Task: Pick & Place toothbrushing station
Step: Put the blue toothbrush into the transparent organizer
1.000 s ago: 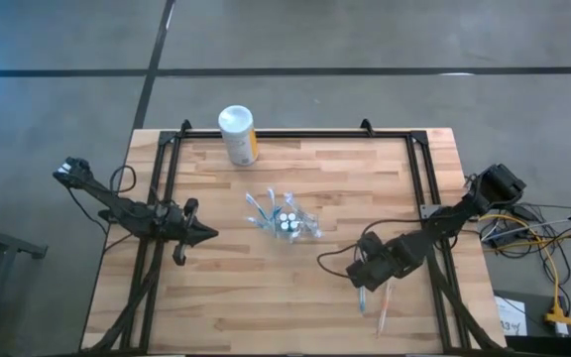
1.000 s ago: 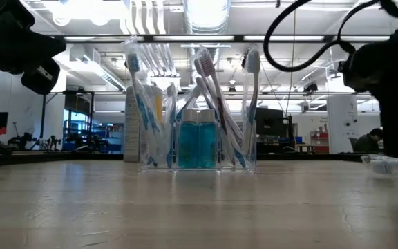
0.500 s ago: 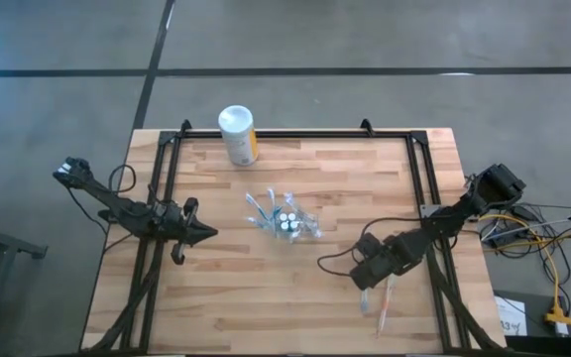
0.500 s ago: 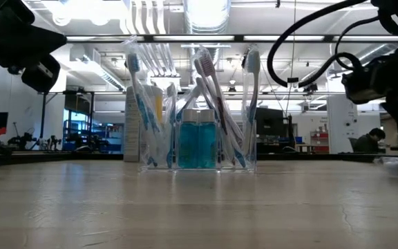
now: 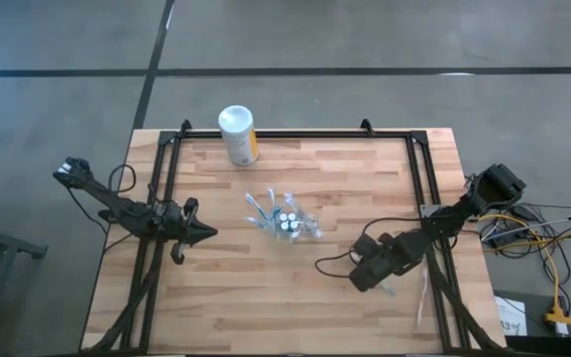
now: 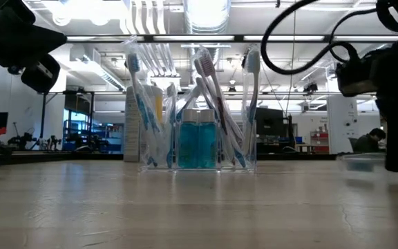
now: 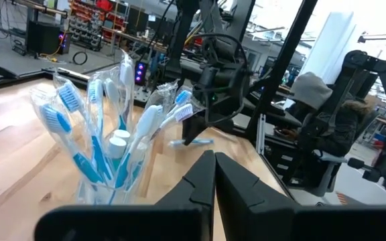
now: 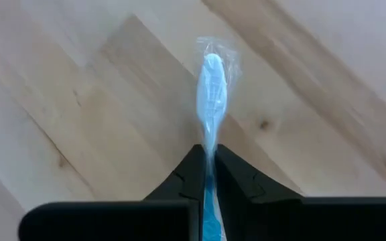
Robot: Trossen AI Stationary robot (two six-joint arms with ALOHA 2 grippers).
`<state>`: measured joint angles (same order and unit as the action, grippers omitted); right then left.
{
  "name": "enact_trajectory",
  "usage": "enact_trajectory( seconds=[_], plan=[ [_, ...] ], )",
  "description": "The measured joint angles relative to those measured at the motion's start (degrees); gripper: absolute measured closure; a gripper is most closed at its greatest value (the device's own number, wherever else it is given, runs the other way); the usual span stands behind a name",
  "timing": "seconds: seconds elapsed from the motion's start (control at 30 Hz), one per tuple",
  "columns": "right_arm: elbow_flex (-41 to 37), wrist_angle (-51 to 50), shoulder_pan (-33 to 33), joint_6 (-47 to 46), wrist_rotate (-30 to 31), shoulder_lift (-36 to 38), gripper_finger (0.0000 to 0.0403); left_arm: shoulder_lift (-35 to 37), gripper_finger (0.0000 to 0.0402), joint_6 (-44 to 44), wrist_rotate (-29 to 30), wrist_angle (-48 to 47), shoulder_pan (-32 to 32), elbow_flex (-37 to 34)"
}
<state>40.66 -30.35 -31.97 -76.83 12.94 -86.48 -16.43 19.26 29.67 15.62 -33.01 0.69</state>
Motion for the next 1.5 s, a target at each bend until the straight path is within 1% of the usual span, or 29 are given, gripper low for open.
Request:
enact_trajectory(
  seconds=[0.17, 0.23, 0.33, 0.4, 0.47, 0.57, 0.63, 0.77, 0.87, 1.03, 1.2, 1.3, 1.37, 1.43, 1.5],
  plan=[
    [0.21, 2.10, -0.02, 2.21, 5.37, 1.56, 0.0386, 0.00, 0.0388, 0.01, 0.39, -0.02, 0.00, 0.00],
    [0.96, 3.07, -0.21, 5.07, 8.60, 3.11, 0.0387, 0.00, 0.0388, -0.03, 0.46, -0.02, 0.00, 0.00],
    [2.71, 6.21, -0.61, 11.84, 14.55, 6.51, 0.0387, 0.00, 0.0388, 0.00, 1.10, -0.02, 0.00, 0.00],
    [3.26, 10.61, -1.13, 19.67, 18.31, 9.22, 0.0387, 0.00, 0.0388, 0.01, 2.17, -0.02, 0.00, 0.00],
    [3.45, 18.11, -1.53, 29.93, 20.55, 11.96, 0.0387, -0.02, 0.0388, 0.02, 3.50, -0.03, 0.00, 0.00],
    [3.35, 29.95, -1.66, 47.51, 21.29, 15.32, 0.0388, 0.00, 0.0388, 0.25, 6.22, -0.02, 0.00, 0.00],
    [3.10, 35.61, -1.65, 57.87, 21.08, 16.94, 0.0388, 0.00, 0.0388, 0.58, 7.66, 0.06, -0.01, 0.00],
    [2.83, 45.00, -1.12, 73.49, 17.58, 19.00, 0.0388, 0.00, 0.0388, 0.71, 9.40, 0.11, -0.02, 0.00],
    [2.04, 50.14, 0.19, 80.25, 11.23, 19.81, 0.0388, 0.00, 0.0388, 0.74, 9.44, 0.14, -0.02, 0.00],
    [-1.17, 56.21, 3.40, 84.82, -0.52, 19.53, 0.0388, -0.02, 0.0388, 1.30, 9.44, 0.28, -0.02, 0.00],
    [-7.71, 69.03, 6.39, 89.56, -12.24, 17.64, 0.0388, -0.01, 0.0388, 0.32, 9.44, 0.08, -0.01, 0.00],
    [-11.34, 76.72, 7.58, 90.66, -16.31, 16.25, 0.0388, -0.02, 0.0388, 0.32, 9.42, -0.02, -0.01, 0.00],
    [-13.25, 79.79, 8.10, 91.22, -19.26, 15.35, 0.0388, -0.01, 0.0388, 0.22, 9.42, 0.07, -0.02, -0.01],
    [-14.29, 80.85, 8.07, 92.40, -21.45, 14.31, 0.0388, -0.02, 0.0390, -0.80, 9.38, -0.35, -0.02, -0.02],
    [-14.80, 80.77, 7.98, 94.15, -22.02, 12.92, 0.0388, -0.01, 0.0394, -1.35, 9.80, -1.36, -0.02, -0.01]
  ],
)
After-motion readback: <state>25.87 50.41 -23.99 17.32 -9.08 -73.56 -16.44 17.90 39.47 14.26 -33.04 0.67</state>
